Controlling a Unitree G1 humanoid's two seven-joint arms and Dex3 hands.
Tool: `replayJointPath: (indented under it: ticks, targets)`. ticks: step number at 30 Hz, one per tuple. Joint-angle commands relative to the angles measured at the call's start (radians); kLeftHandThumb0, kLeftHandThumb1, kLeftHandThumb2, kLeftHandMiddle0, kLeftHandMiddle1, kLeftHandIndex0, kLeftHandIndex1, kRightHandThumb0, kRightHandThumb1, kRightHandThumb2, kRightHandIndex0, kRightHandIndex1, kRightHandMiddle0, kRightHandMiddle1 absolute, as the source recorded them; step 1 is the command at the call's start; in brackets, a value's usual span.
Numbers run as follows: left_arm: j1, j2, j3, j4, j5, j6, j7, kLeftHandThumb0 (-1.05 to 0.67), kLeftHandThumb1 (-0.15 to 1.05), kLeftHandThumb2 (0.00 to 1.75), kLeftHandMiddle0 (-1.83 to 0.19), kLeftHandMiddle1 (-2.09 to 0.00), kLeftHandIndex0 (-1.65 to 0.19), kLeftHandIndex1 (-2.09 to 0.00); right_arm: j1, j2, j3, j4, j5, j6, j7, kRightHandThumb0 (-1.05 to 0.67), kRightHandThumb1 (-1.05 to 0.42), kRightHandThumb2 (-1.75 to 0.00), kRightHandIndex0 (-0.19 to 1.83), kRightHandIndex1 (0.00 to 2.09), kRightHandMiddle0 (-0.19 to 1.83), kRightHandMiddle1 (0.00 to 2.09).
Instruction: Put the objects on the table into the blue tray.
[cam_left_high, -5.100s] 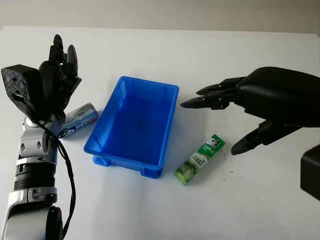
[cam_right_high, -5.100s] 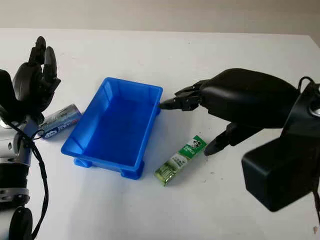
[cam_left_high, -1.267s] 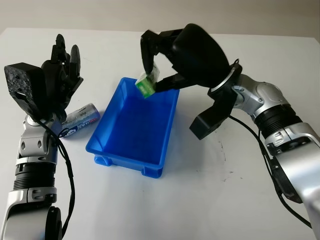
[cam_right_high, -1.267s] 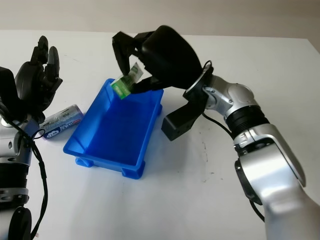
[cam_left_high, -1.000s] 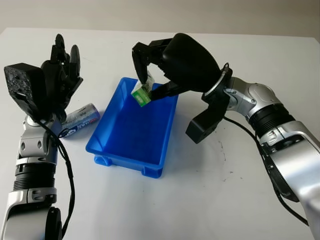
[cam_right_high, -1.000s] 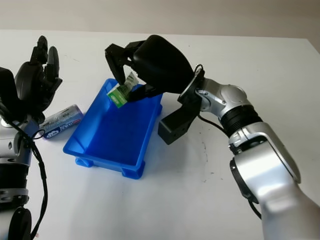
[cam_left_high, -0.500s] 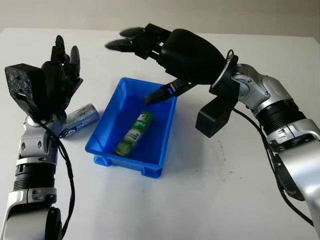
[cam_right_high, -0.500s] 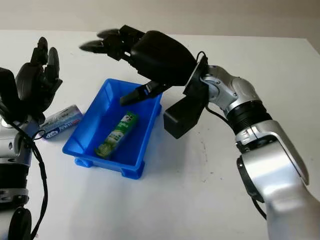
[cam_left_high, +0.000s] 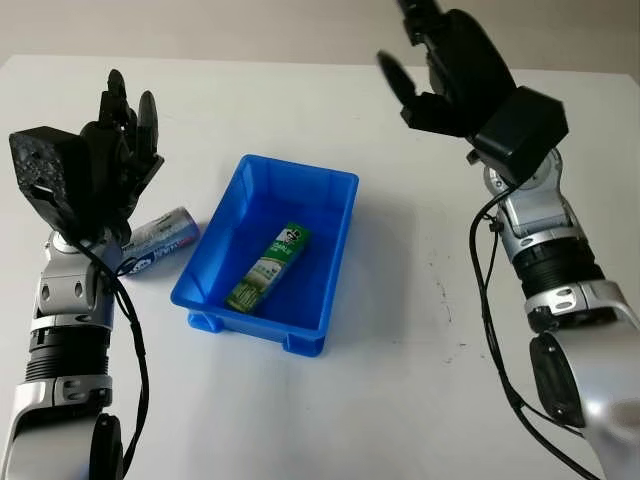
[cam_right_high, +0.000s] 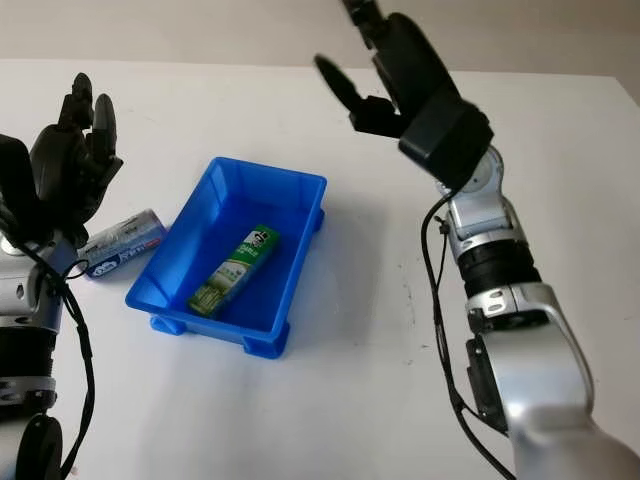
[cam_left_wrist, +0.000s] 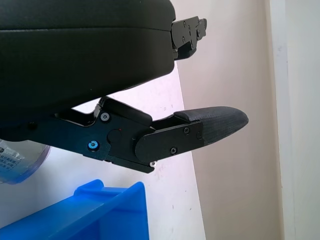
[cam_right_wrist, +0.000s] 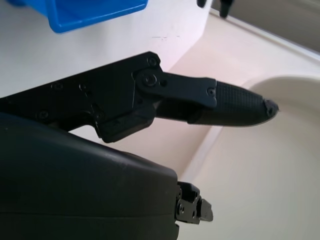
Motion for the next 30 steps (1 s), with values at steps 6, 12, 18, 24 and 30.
replayJointPath:
  ticks: [6,12,18,24,30]
  targets:
    - [0.008,0.037,0.01,-0.02,0.011,0.007,-0.01,-0.73,1.05,0.64,0.19,0.0,0.19,0.0,0.081,0.028,-0.084,-0.113,0.083,0.266,-0.013,-0.83,-1.05,-0.72,-0.19,0.0,-0.19,0.0]
    - [0.009,0.041,0.013,-0.041,0.008,0.036,-0.009,-0.73,1.05,0.63,0.19,0.0,0.19,0.0,0.104,0.049,-0.104,-0.127,0.071,0.349,-0.063,-0.79,-1.05,-0.79,-0.19,0.0,-0.19,0.0]
    - [0.005,0.036,0.014,-0.051,0.008,0.052,-0.003,-0.71,1.05,0.64,0.19,0.0,0.19,0.0,0.12,0.063,-0.114,-0.115,0.061,0.381,-0.098,-0.75,-1.05,-0.82,-0.19,0.0,-0.19,0.0]
    - [0.005,0.04,0.012,-0.046,0.011,0.048,-0.008,-0.73,1.05,0.63,0.19,0.0,0.19,0.0,0.137,0.072,-0.118,-0.113,0.063,0.386,-0.09,-0.75,-1.05,-0.81,-0.19,0.0,-0.19,0.0]
    - [0.011,0.054,0.011,-0.052,0.024,0.049,-0.007,-0.72,1.05,0.62,0.19,0.0,0.19,0.0,0.137,0.078,-0.12,-0.123,0.064,0.389,-0.09,-0.76,-1.05,-0.81,-0.19,0.0,-0.19,0.0]
